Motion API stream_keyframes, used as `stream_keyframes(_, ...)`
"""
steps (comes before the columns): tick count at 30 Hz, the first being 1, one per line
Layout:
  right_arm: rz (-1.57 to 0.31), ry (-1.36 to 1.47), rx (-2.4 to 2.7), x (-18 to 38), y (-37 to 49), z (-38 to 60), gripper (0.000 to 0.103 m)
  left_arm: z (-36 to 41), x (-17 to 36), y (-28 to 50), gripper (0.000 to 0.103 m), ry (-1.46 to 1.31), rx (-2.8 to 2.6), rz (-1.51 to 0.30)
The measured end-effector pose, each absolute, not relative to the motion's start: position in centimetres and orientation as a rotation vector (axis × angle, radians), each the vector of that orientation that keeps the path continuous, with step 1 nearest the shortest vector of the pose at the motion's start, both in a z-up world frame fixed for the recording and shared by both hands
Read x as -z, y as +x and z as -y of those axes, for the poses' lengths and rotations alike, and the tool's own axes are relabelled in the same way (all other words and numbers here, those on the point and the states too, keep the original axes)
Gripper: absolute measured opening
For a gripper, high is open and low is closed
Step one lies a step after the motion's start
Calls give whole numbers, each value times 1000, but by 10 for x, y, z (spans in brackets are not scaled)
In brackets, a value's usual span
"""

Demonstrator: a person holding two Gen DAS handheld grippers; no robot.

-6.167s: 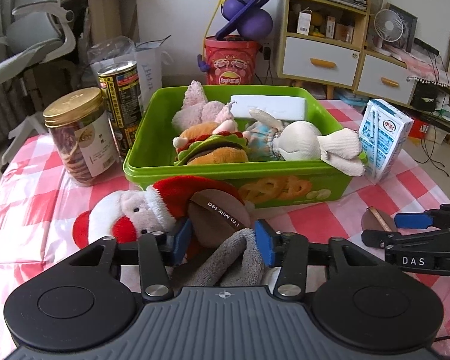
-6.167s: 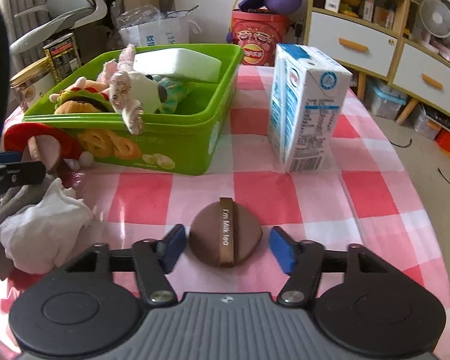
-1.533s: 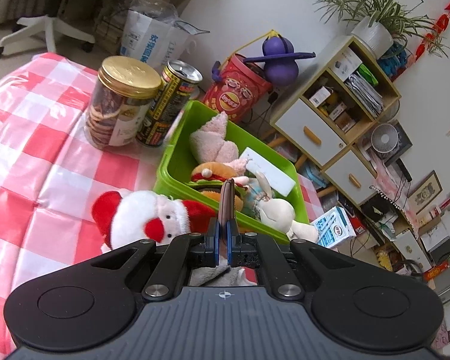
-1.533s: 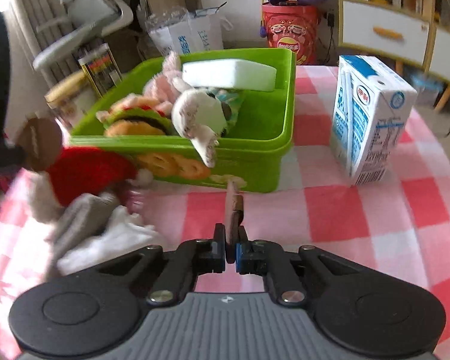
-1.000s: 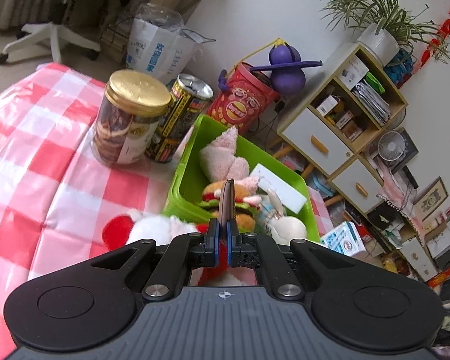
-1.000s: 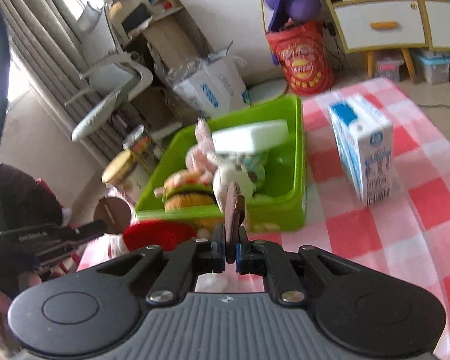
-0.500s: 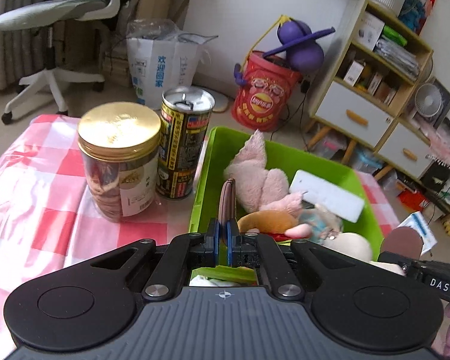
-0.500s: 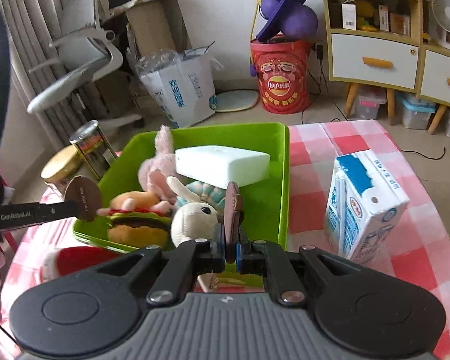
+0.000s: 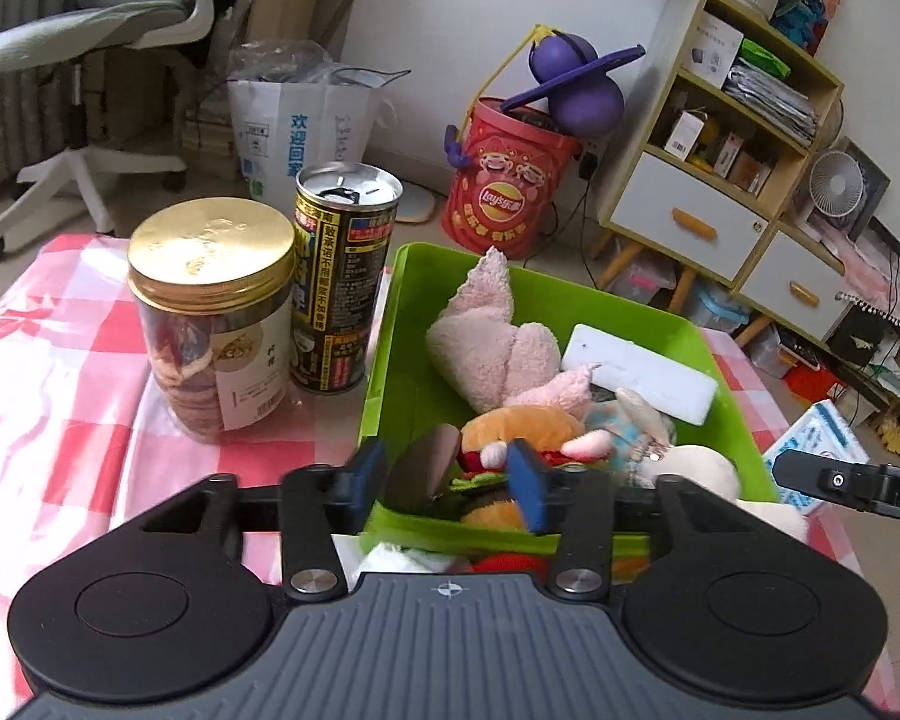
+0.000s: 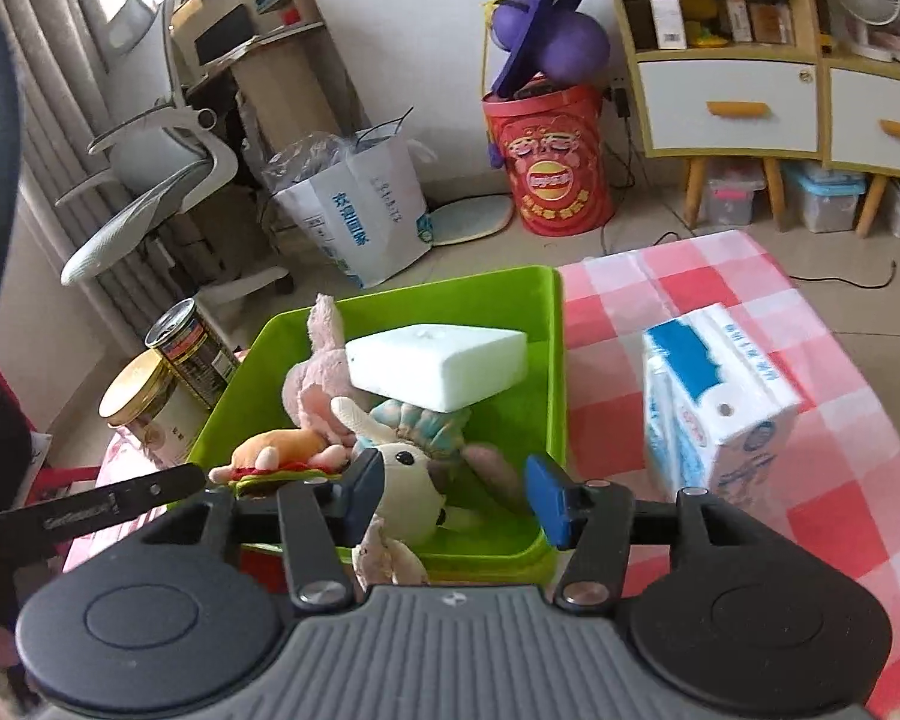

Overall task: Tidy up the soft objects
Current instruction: 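Lower the coaster into the green tray and open the right tool, then move the left tool to the grey towel while the right tool approaches the white cloth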

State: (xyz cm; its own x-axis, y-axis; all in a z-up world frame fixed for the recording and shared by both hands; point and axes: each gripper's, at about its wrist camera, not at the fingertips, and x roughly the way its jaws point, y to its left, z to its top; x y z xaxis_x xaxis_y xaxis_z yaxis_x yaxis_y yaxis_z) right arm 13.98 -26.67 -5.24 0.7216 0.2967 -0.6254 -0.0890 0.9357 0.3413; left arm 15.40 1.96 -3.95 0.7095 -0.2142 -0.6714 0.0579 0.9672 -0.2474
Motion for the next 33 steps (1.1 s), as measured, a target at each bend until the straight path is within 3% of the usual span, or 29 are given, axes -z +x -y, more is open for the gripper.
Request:
stream_keyframes(7, -732, 293, -198, 29, 113, 270, 54, -24, 16, 117, 78, -193, 147, -766)
stream_keyframes(12, -721, 294, -202, 16, 87, 266, 66, -26, 8, 91, 84, -178, 137, -789)
stream_keyframes(19, -731, 278, -211, 13, 61, 256, 74, -35, 5, 58, 96, -191, 95, -822)
stream_keyframes(33, -813, 137, -296, 58, 41, 226, 77, -47, 47, 39, 98, -154, 123, -894)
